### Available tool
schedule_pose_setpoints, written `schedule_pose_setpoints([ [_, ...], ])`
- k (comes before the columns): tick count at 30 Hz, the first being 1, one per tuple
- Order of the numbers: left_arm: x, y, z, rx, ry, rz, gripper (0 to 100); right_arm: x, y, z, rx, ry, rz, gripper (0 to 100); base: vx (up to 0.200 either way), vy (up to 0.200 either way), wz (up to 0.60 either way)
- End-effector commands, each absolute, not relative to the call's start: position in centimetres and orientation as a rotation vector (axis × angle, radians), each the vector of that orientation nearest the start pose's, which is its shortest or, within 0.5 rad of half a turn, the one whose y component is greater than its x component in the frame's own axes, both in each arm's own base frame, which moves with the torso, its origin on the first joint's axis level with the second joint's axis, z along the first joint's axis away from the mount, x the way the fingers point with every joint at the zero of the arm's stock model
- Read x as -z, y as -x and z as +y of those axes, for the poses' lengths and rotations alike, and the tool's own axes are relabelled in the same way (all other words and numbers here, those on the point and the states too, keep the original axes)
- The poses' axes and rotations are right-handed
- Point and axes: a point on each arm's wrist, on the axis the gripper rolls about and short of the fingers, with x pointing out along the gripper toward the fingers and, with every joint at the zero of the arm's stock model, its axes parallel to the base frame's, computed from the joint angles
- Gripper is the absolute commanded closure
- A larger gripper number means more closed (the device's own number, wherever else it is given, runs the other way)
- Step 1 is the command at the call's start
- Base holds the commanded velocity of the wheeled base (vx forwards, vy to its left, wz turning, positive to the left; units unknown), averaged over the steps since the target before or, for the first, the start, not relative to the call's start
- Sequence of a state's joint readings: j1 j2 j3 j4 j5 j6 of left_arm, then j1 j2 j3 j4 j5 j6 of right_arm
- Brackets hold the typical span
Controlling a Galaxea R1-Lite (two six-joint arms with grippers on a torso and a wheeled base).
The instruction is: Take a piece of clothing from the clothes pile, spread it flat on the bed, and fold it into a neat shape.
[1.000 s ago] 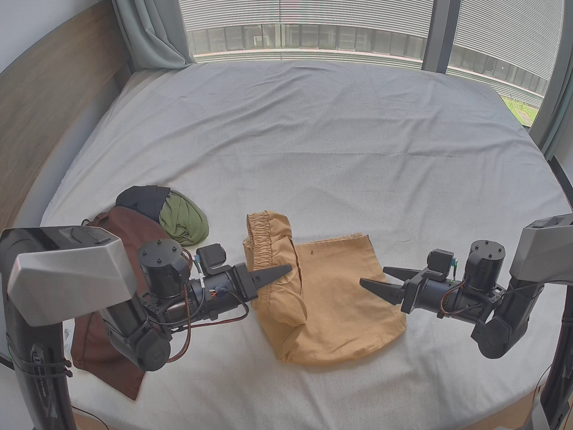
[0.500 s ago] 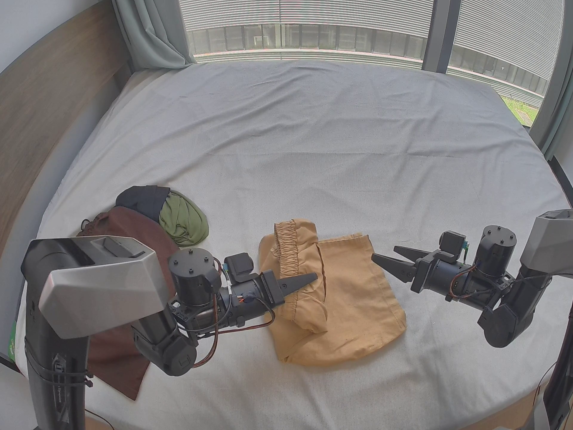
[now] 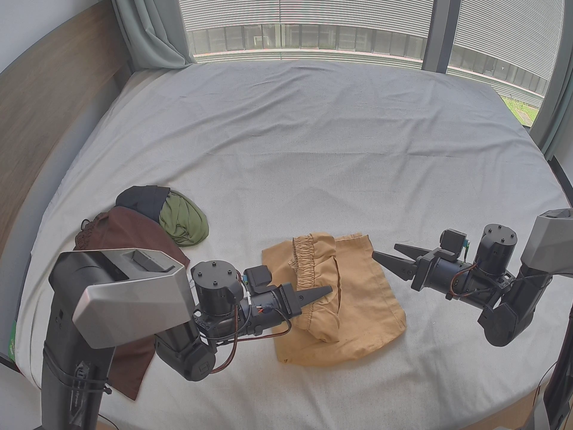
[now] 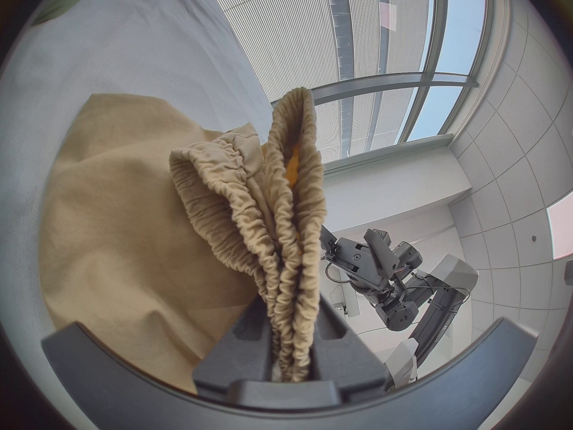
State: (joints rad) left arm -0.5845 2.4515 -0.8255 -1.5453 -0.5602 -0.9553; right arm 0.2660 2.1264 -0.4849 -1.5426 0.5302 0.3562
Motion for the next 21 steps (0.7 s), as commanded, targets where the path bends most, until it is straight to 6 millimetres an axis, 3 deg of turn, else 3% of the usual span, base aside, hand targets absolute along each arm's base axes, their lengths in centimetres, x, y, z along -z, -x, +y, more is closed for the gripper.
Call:
schedule_pose_setpoints([
  [1,0.5,-32.5,-23.3,1.011,0.842,0.639,100,-6.6,-30.6,9.5,-0.771,-0.350,0.241,0,0.000,0.000,0.00],
  [12,1.6,-32.7,-23.8,1.012,0.841,0.654,100,-6.4,-30.4,9.6,-0.774,-0.349,0.252,0,0.000,0.000,0.00],
  [21,1.5,-32.9,-24.0,1.017,0.842,0.645,100,-5.9,-30.2,9.7,-0.777,-0.347,0.270,0,0.000,0.000,0.00],
])
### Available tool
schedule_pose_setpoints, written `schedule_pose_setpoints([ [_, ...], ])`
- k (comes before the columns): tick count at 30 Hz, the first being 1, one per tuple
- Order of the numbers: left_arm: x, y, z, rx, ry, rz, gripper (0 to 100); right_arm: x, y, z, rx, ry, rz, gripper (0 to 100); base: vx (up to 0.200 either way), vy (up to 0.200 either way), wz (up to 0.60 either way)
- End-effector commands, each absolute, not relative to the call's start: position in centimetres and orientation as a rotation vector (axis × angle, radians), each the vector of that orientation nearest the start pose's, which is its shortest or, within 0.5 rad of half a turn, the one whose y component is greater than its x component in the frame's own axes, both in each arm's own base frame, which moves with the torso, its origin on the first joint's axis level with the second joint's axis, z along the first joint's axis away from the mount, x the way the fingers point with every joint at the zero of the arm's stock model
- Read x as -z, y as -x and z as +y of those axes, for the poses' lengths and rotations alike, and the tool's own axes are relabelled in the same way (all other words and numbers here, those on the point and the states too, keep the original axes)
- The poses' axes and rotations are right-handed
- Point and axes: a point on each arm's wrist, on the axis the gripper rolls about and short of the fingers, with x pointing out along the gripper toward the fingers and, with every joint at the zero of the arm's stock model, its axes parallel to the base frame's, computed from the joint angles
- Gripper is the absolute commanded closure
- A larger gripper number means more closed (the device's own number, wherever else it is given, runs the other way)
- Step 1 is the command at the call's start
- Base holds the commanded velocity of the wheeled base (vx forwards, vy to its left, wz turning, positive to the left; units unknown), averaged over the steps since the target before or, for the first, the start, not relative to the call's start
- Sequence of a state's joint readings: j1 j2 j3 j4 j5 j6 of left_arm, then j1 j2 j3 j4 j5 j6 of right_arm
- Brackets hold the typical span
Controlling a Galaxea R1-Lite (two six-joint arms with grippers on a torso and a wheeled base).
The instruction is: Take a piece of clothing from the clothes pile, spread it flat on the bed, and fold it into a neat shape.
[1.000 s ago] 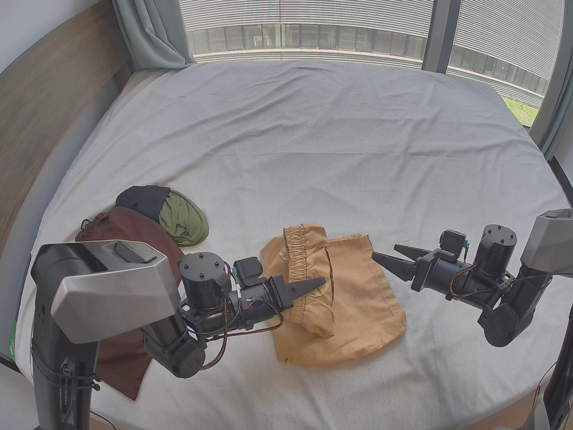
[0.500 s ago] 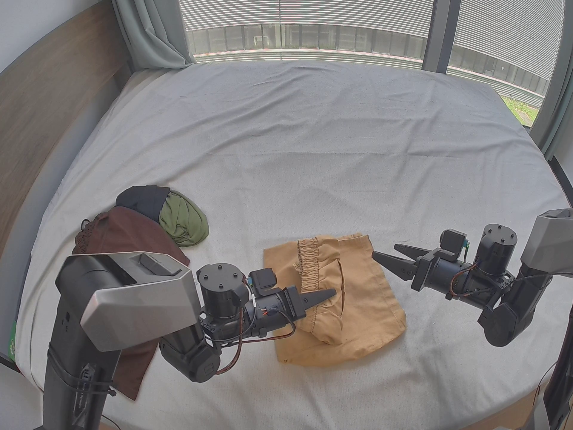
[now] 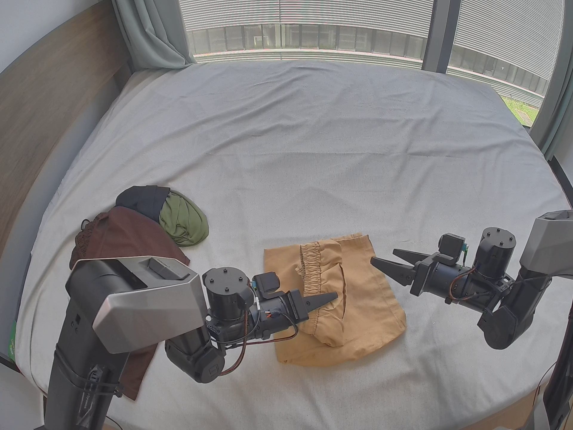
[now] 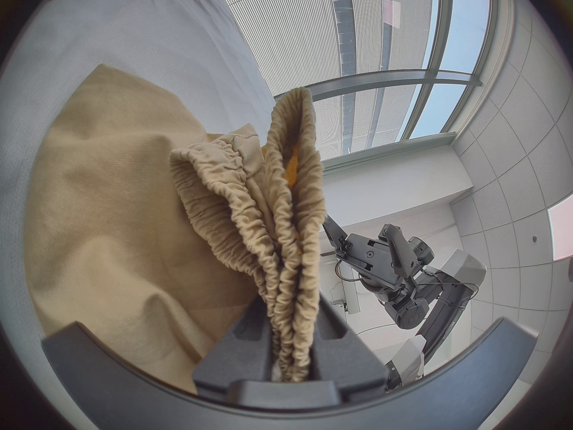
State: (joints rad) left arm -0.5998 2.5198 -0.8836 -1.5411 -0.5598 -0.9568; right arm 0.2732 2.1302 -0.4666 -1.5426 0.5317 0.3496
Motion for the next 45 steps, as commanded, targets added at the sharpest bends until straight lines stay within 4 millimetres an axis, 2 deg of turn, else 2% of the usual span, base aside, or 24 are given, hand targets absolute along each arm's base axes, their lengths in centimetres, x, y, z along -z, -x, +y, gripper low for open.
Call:
schedule_pose_setpoints([
  [1,1.5,-32.9,-24.0,1.015,0.842,0.646,100,-6.0,-30.2,9.7,-0.777,-0.347,0.270,0,0.000,0.000,0.00],
  [12,1.6,-33.1,-24.2,1.006,0.840,0.668,100,-6.0,-30.2,9.7,-0.777,-0.348,0.269,0,0.000,0.000,0.00],
  [13,1.7,-33.1,-24.3,1.004,0.840,0.671,0,-6.0,-30.3,9.7,-0.775,-0.348,0.267,0,0.000,0.000,0.00],
  [25,1.0,-33.6,-24.3,0.993,0.844,0.622,0,-5.8,-30.1,9.8,-0.777,-0.347,0.278,0,0.000,0.000,0.00],
  [34,-0.3,-32.8,-23.6,0.989,0.841,0.605,0,-4.3,-28.8,10.6,-0.798,-0.354,0.364,0,0.000,0.000,0.00],
  [39,-2.0,-33.0,-22.1,0.972,0.844,0.564,0,-3.5,-27.4,11.2,-0.822,-0.353,0.427,0,0.000,0.000,0.00],
  [45,-3.2,-32.9,-19.9,0.931,0.835,0.538,0,-2.5,-26.2,11.9,-0.848,-0.348,0.495,0,0.000,0.000,0.00],
])
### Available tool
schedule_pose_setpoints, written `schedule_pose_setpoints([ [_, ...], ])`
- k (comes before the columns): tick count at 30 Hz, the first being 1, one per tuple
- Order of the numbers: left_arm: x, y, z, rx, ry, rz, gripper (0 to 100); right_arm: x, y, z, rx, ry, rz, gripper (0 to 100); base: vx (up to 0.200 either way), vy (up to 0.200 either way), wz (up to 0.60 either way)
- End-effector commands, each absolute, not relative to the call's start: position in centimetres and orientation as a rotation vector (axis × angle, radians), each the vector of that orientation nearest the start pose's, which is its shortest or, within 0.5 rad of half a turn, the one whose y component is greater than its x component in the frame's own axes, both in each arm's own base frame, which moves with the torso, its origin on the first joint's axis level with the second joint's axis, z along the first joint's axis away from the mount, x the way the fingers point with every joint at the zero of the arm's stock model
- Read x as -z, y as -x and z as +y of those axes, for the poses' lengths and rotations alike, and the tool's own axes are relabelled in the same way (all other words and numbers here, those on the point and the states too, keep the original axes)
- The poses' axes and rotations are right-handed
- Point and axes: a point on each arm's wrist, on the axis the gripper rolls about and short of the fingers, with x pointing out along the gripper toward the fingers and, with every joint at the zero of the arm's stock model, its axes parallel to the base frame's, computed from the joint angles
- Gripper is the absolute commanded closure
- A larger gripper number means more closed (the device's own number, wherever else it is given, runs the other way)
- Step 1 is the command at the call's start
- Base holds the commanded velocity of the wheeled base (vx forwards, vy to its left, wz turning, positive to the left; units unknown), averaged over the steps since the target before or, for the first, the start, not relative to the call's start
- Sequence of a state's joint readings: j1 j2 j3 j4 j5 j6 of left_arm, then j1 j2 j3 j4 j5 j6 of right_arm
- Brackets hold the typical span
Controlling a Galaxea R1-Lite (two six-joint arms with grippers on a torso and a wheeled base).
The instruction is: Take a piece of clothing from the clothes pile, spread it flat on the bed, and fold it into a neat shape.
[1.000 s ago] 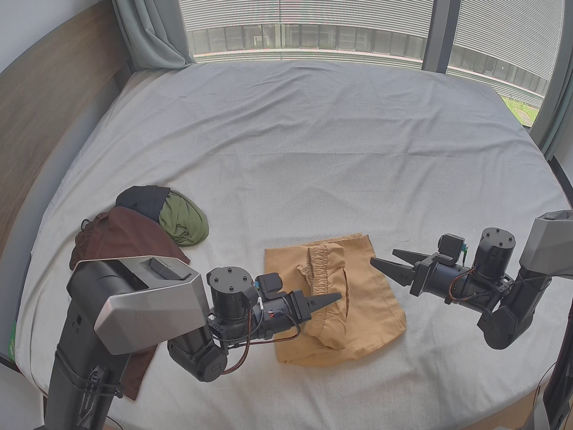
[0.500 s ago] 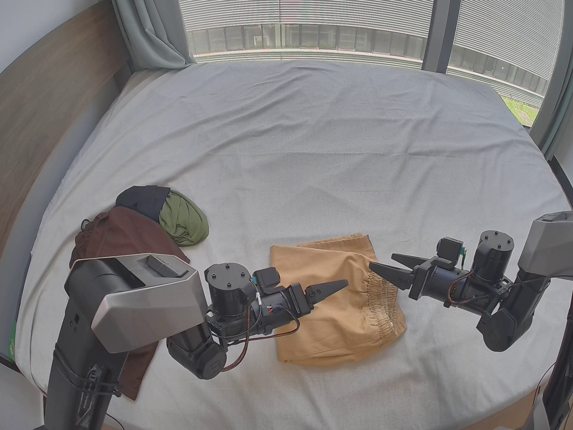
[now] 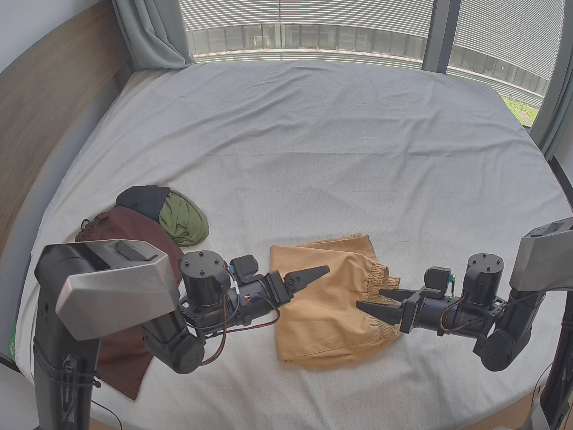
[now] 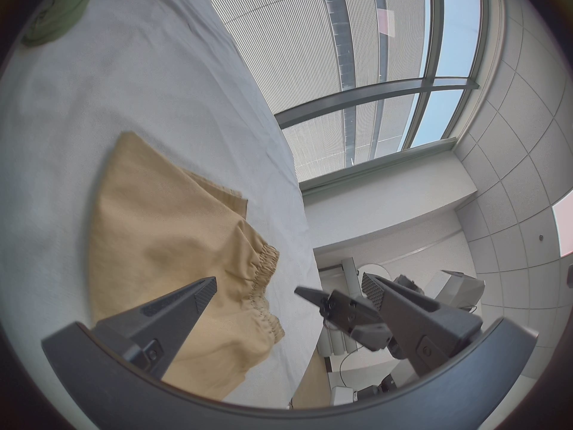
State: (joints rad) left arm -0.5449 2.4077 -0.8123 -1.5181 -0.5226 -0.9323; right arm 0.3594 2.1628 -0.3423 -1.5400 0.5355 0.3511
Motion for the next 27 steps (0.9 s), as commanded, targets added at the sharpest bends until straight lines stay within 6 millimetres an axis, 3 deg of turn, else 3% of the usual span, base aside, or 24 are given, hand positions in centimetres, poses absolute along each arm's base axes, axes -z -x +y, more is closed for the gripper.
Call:
schedule_pose_setpoints([
  [1,-3.3,-32.8,-19.6,0.924,0.831,0.537,0,-2.3,-26.1,12.2,-0.853,-0.348,0.502,0,0.000,0.000,0.00],
  [12,-3.3,-32.0,-18.0,0.895,0.784,0.527,0,-1.8,-25.9,12.2,-0.852,-0.342,0.523,0,0.000,0.000,0.00],
  [21,-5.2,-30.6,-15.7,0.877,0.728,0.468,0,-1.2,-25.7,12.3,-0.849,-0.336,0.544,0,0.000,0.000,0.00],
  [27,-4.7,-30.6,-13.7,0.835,0.608,0.422,0,0.1,-25.7,12.3,-0.846,-0.309,0.578,0,0.000,0.000,0.00],
])
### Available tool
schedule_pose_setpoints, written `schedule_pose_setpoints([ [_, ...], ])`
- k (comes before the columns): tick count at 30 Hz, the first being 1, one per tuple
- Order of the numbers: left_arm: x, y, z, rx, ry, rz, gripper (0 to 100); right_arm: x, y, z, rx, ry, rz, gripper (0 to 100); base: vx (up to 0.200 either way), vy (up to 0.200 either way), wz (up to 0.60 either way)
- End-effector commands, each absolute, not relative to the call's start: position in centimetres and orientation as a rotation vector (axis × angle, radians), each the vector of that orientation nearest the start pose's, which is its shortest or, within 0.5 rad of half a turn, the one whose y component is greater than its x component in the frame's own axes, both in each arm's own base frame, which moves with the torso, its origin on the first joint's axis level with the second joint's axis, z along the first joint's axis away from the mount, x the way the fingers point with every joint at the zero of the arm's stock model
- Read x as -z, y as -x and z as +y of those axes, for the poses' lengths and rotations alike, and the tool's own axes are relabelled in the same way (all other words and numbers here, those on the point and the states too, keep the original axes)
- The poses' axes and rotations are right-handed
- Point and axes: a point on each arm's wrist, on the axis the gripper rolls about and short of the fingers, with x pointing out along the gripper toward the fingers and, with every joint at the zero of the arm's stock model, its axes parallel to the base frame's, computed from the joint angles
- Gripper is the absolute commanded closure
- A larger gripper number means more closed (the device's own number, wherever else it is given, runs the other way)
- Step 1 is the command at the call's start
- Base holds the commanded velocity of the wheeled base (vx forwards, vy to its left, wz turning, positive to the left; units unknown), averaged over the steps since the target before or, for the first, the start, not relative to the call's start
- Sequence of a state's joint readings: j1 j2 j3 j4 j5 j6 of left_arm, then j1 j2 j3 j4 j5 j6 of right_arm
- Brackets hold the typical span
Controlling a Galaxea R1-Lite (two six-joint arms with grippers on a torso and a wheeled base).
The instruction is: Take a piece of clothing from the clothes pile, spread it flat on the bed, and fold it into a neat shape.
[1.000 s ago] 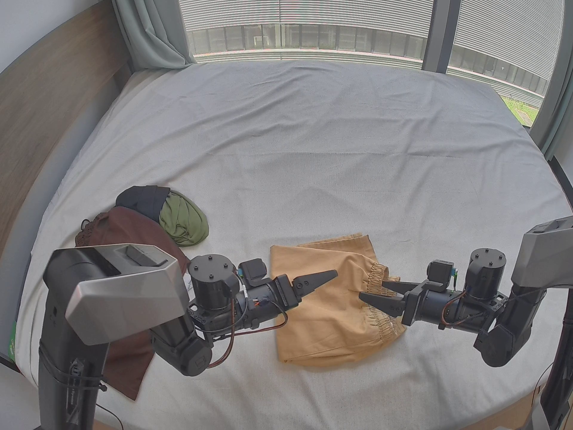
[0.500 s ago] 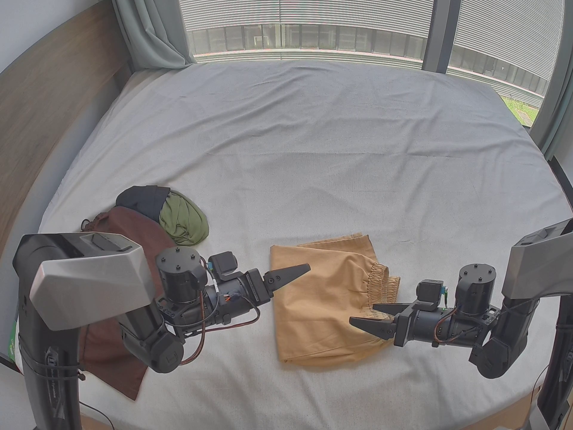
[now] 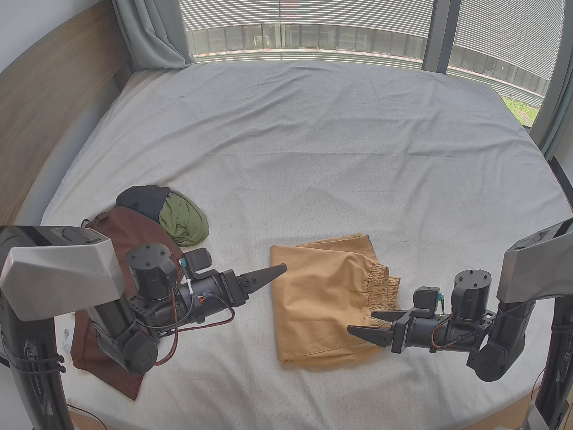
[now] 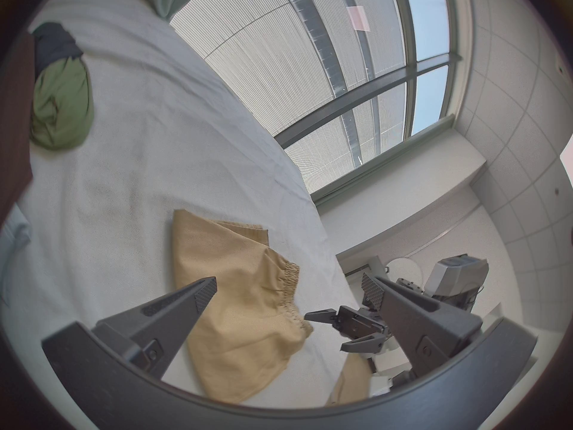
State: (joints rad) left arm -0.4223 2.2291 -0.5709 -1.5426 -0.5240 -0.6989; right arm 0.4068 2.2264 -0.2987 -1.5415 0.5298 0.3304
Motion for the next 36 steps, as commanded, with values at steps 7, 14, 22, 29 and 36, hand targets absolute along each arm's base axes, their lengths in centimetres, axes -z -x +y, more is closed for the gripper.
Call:
schedule_pose_setpoints([
  [7,-5.1,-30.3,-12.2,0.809,0.568,0.395,0,2.1,-25.8,11.9,-0.817,-0.273,0.629,0,0.000,0.000,0.00],
  [14,-4.5,-29.9,-10.9,0.768,0.521,0.398,0,3.8,-26.0,10.9,-0.774,-0.216,0.652,0,0.000,0.000,0.00],
  [22,-4.2,-29.7,-10.3,0.768,0.470,0.391,0,4.9,-25.9,10.2,-0.752,-0.190,0.678,0,0.000,0.000,0.00],
  [29,-3.9,-29.7,-10.1,0.761,0.469,0.401,0,4.7,-26.0,10.2,-0.753,-0.189,0.671,0,0.000,0.000,0.00],
  [36,-4.4,-29.0,-10.1,0.786,0.370,0.358,0,1.6,-25.9,9.4,-0.761,-0.157,0.565,0,0.000,0.000,0.00],
])
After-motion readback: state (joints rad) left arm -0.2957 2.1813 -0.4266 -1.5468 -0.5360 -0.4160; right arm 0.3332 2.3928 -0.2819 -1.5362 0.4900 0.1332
